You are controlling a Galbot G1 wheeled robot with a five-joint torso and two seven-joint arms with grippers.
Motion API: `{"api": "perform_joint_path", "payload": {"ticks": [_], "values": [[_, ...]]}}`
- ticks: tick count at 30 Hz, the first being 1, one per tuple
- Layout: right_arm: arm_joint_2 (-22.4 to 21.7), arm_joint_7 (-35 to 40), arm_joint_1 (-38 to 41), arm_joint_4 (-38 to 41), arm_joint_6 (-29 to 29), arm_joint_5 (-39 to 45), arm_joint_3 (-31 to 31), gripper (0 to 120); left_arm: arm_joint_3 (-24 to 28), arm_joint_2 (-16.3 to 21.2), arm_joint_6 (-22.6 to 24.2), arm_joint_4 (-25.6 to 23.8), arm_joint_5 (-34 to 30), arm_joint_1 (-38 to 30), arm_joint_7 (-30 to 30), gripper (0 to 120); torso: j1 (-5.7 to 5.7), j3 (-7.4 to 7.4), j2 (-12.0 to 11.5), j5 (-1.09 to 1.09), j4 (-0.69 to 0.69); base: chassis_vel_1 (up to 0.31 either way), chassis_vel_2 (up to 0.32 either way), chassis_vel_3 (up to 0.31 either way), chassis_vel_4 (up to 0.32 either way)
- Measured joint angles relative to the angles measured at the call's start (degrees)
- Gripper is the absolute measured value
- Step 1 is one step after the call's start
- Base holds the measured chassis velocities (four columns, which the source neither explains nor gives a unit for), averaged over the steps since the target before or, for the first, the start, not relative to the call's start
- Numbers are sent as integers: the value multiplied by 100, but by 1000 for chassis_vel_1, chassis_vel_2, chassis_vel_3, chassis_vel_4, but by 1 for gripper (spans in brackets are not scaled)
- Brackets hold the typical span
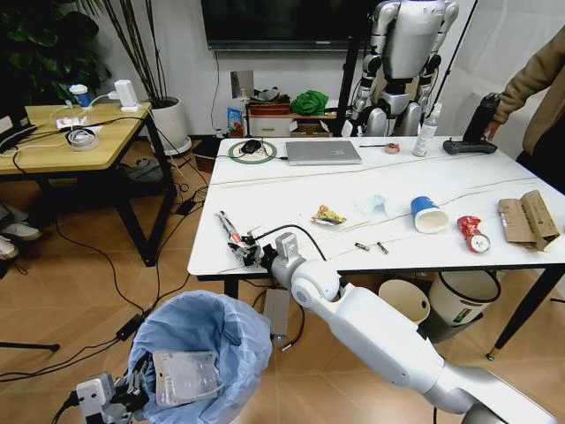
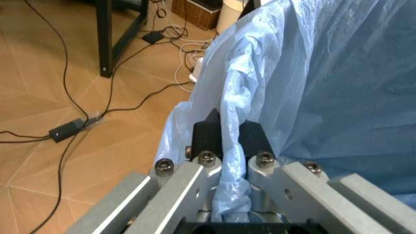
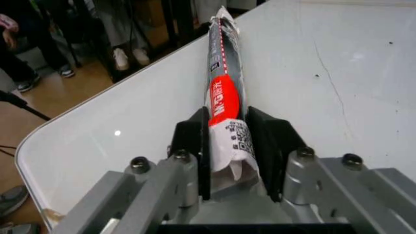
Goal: Pick up the trash bin and place the trash from the table into it.
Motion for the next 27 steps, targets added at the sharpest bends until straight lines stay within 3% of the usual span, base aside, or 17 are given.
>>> {"api": "perform_joint_path", "payload": {"ticks": [6, 11, 16, 20, 27], "values": [[-91, -165, -18, 44, 395, -125, -14, 1, 34, -1, 8, -2, -1, -9, -3, 0, 0, 0, 0, 0, 1, 0, 0, 0, 0], [-415, -581, -30, 477, 713, -46, 207, 0, 89, 2, 13, -13, -1, -9, -3, 0, 0, 0, 0, 1, 2, 0, 0, 0, 0], [-1599, -1887, 18, 1701, 1405, 226, 438, 0, 208, 24, 39, -29, -17, -39, -3, 0, 0, -1, 0, 1, -3, 0, 0, 0, 0], [-2082, -2382, -84, 2444, 1695, 546, 426, 0, 287, 23, 48, -39, -33, -41, 1, 0, -1, -1, 0, 1, -2, 0, 0, 0, 0], [-2281, -2456, -614, 3225, 2056, 899, 169, 0, 323, 19, 105, -183, -179, -26, -36, 0, -1, -1, 0, 1, 0, 0, 0, 0, 0]]}}
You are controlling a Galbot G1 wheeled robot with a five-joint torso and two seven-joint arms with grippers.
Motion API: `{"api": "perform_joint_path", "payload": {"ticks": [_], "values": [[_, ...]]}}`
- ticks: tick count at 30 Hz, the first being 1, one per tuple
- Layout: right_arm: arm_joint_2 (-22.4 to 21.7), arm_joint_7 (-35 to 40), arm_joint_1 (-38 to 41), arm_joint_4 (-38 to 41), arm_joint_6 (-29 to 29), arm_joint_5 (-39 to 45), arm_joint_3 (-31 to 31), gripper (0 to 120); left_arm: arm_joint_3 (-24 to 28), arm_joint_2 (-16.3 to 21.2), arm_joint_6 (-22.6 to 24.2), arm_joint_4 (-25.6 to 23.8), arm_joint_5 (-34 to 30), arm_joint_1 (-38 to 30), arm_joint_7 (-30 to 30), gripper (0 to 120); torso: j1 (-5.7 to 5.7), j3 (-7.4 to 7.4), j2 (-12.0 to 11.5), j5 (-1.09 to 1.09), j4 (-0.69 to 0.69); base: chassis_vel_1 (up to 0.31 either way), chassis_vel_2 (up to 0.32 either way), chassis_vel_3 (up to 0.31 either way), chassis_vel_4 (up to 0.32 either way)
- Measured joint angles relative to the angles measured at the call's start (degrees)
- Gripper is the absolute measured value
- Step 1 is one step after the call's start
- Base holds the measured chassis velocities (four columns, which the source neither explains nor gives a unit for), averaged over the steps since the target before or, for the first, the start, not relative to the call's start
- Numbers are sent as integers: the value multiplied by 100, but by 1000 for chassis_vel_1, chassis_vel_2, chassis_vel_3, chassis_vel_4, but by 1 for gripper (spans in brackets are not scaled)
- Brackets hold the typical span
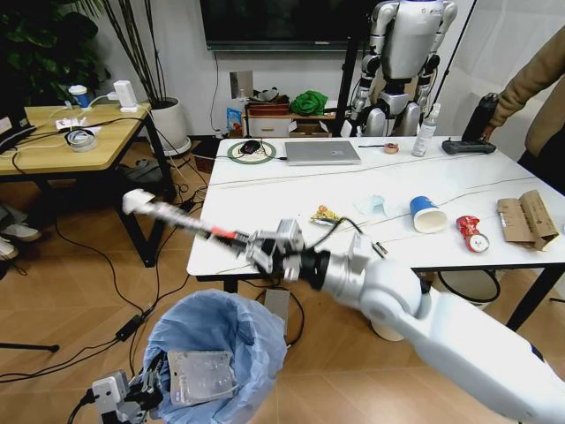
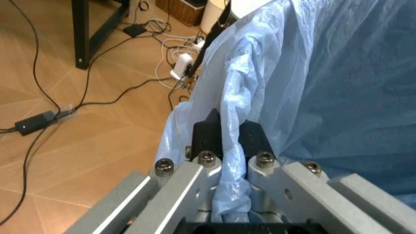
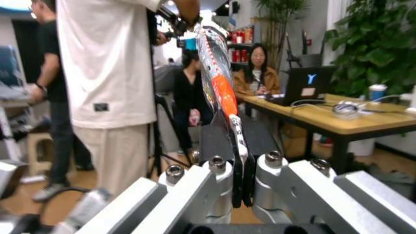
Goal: Pick up the trash bin and place the trash from the table into it.
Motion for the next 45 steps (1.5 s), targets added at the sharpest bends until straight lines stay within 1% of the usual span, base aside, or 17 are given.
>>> {"api": "perform_joint_path", "payload": {"ticks": [6, 10, 17, 22, 33, 38, 42, 45], "values": [[147, 298, -256, 27, 150, -34, -374, 0, -36, 13, 23, -65, -76, 31, -71, 0, 0, 0, 0, 0, 0, 0, 0, 0, 0], [317, 414, -353, -253, 396, -194, -736, 0, -34, -14, 42, -68, -101, 38, -114, 0, 0, 0, 0, -1, 1, 0, 0, 0, 0], [392, 418, -495, -512, 566, -342, -816, 0, -88, -4, 102, -73, -217, 67, -340, 0, 1, 1, 0, -1, 1, 0, 0, 0, 0], [415, 417, -514, -554, 585, -392, -815, 0, -110, -1, 139, -88, -257, 76, -521, 0, 1, 1, 0, -1, 1, 0, 0, 0, 0], [401, 410, -667, -562, 699, -656, -899, 0, -69, -43, 213, -156, -353, 118, -557, 0, 1, 1, 0, -1, 0, 0, 0, 0, 0], [399, 409, -769, -580, 719, -742, -949, 0, -68, -47, 376, -246, -515, 182, -775, 0, 1, 1, 0, -1, 0, 0, 0, 0, 0], [382, 413, -849, -573, 723, -790, -962, 0, -33, -70, 611, -363, -731, 309, -1232, 0, 1, 1, 0, 0, 0, 0, 0, 0, 0], [380, 418, -859, -566, 723, -801, -962, 0, -27, -82, 658, -367, -750, 323, -1378, 0, 1, 1, 0, -1, 0, 0, 0, 0, 0]]}}
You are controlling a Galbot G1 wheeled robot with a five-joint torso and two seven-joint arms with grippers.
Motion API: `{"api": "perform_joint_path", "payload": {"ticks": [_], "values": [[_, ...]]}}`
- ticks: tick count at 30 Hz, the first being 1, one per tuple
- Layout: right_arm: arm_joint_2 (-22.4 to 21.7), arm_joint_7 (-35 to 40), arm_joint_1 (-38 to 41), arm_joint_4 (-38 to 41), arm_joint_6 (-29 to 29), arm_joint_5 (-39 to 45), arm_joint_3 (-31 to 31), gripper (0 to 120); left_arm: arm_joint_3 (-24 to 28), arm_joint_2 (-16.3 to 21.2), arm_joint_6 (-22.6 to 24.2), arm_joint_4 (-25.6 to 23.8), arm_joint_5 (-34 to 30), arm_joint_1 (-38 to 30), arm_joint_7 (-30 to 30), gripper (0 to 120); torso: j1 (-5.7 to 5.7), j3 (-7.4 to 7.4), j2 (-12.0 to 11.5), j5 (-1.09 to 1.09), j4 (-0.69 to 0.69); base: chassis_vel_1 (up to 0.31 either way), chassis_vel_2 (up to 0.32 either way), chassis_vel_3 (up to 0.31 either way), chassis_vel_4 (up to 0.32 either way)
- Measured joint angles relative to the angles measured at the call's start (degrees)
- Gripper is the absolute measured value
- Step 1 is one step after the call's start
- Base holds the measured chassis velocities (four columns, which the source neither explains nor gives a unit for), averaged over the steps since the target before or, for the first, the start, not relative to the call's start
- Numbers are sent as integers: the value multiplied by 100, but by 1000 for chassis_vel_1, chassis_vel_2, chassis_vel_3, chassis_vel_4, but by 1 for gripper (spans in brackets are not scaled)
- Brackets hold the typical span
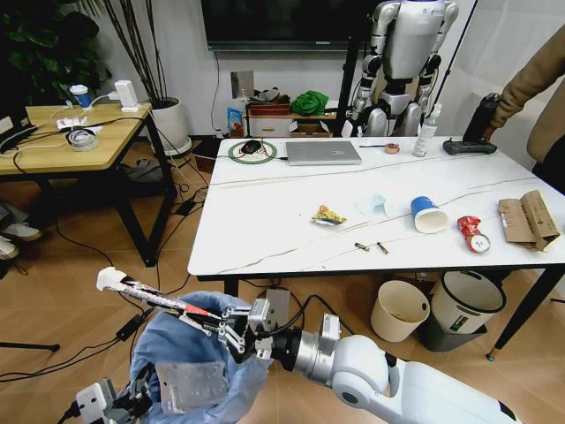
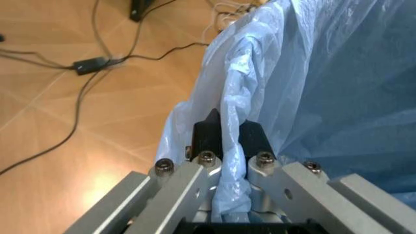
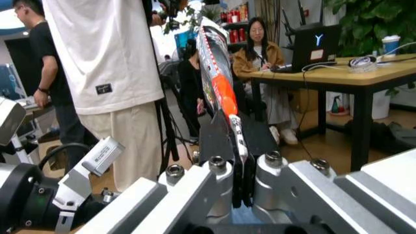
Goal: Pick up the trash bin and place the trash from the table into it.
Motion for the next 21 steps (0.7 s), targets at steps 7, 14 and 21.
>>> {"api": "perform_joint_path", "payload": {"ticks": [7, 14, 21], "values": [[6, 13, -111, -22, 22, -126, 1, 0, 2, -18, 32, -2, 11, -16, -175, 0, 0, 0, 0, 0, 0, 0, 0, 0, 0], [69, 13, -239, -80, 41, -235, -8, 0, -2, -27, -9, -2, 35, -34, -147, 0, 0, 0, 0, 0, 0, 0, 0, 0, 0], [88, 5, -284, -94, 17, -250, -17, 1, 13, -44, -28, -2, 49, -51, -122, 0, 0, 0, -1, 0, 0, 0, 0, 0, 0]]}}
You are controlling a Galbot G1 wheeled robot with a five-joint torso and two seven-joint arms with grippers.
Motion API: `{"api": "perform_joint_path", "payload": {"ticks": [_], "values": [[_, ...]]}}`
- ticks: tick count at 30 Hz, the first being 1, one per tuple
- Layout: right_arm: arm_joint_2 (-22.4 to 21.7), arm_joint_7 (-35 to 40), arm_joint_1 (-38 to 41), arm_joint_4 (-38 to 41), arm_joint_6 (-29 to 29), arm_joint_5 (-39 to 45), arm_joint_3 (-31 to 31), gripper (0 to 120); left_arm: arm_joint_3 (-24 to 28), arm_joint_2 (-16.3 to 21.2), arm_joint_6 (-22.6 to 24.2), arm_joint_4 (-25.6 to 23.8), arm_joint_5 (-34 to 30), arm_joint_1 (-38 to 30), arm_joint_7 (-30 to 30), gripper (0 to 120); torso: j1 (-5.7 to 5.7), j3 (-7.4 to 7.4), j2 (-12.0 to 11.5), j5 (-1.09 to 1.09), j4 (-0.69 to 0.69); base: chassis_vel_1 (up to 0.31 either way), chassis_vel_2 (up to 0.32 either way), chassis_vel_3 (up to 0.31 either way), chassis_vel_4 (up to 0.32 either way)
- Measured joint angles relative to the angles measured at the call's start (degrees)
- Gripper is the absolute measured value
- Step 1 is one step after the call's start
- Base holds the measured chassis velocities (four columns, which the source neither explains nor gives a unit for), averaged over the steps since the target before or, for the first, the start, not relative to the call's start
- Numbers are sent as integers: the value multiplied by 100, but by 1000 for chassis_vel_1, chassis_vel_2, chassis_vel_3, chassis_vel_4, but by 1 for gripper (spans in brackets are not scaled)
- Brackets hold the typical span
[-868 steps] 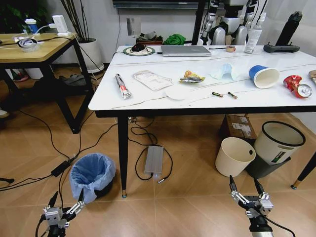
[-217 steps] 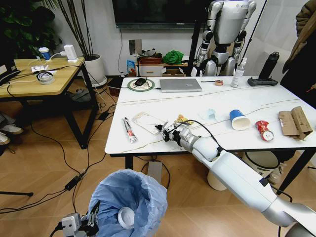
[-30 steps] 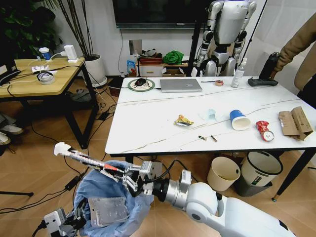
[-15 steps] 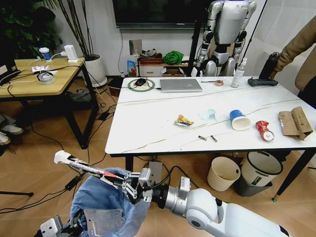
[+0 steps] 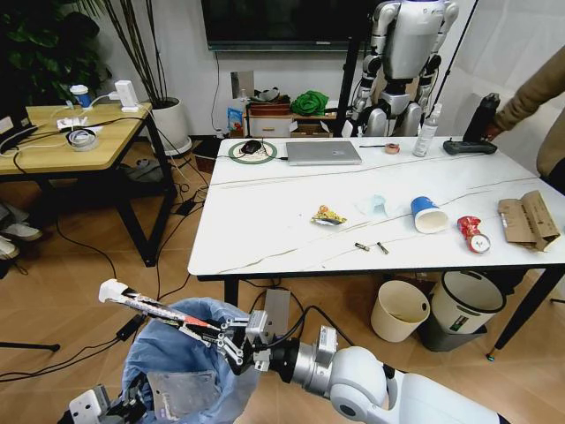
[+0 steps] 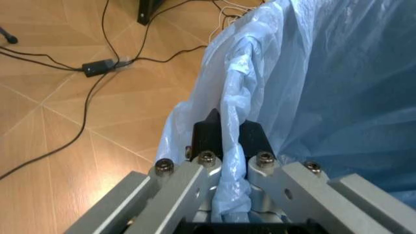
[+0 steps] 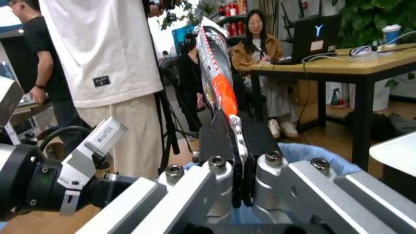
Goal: Pick up the trash bin and place the trash from the table into it.
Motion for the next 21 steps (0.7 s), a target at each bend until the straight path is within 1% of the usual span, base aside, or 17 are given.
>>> {"api": "perform_joint_path", "payload": {"ticks": [1, 4, 6, 7, 9, 10, 11, 12, 13, 14, 16, 17, 18, 19, 21], "values": [[-4, -9, -4, 0, -8, 0, 0, 4, 0, 0, -2, 0, 0, -1, 1, 0, 0, 0, 0, 0, 0, 0, 0, 0, 0], [-31, -56, -33, 3, -44, -3, 10, 18, 0, -6, -6, 0, 1, -3, 5, 0, 0, 0, 0, 0, 0, 0, 0, 0, 0], [-32, -58, -36, 3, -47, -4, 13, 20, 1, -9, -7, 0, 1, -5, 5, 0, 0, 0, 0, 0, 0, 0, 0, 0, 0], [-31, -58, -40, 3, -47, -4, 21, 27, 3, -13, -9, 0, 0, -7, 6, 0, 0, 0, 0, 0, 0, 0, 0, 0, 0], [-28, -59, -42, 2, -42, -10, 26, 33, 4, -17, -10, 0, 0, -11, 7, 0, 0, 0, 0, 0, 0, 0, 0, 0, 0], [-28, -59, -42, 1, -37, -12, 31, 40, 3, -19, -11, 0, 1, -17, 8, 0, 0, 0, 0, 0, 0, 0, 0, 0, 0], [-29, -60, -43, 0, -33, -13, 33, 43, 2, -19, -11, 0, 0, -21, 8, 0, 0, 0, 0, 0, 0, 0, 0, 0, 0], [-29, -60, -43, 0, -33, -13, 33, 43, 2, -19, -11, 0, 0, -21, 8, 0, 0, 0, 0, 0, 0, 0, 0, 0, 0], [-31, -62, -45, -2, -26, -16, 37, 48, 0, -21, -12, 0, 1, -28, 8, 0, 0, 0, 0, 0, 0, 0, 0, 0, 0], [-32, -62, -45, -3, -23, -17, 38, 49, -1, -22, -12, 0, 0, -30, 8, 0, 0, 0, 0, 0, 0, 0, 0, 0, 0], [-35, -65, -45, -7, -10, -18, 44, 58, -1, -28, -14, 0, -2, -43, 8, 0, 0, 0, 0, 0, 0, 0, 0, 0, 0], [-35, -67, -43, -8, -5, -19, 45, 65, 0, -31, -14, 0, -2, -51, 8, 0, 0, 0, 0, 0, 0, 0, 0, 0, 0], [-35, -68, -39, -8, -1, -19, 46, 68, 0, -34, -15, 0, -2, -56, 8, 0, 0, 0, 0, 0, 0, 0, 0, 0, 0], [-35, -68, -39, -8, -1, -19, 46, 68, 0, -34, -15, 0, -2, -56, 8, 0, 0, 0, 0, 0, 0, 0, 0, 0, 0], [-29, -68, -20, -8, 6, -14, 53, 75, 1, -36, -16, 0, -3, -66, 8, 0, 0, 0, 0, 0, 0, 0, 0, 0, 0]]}}
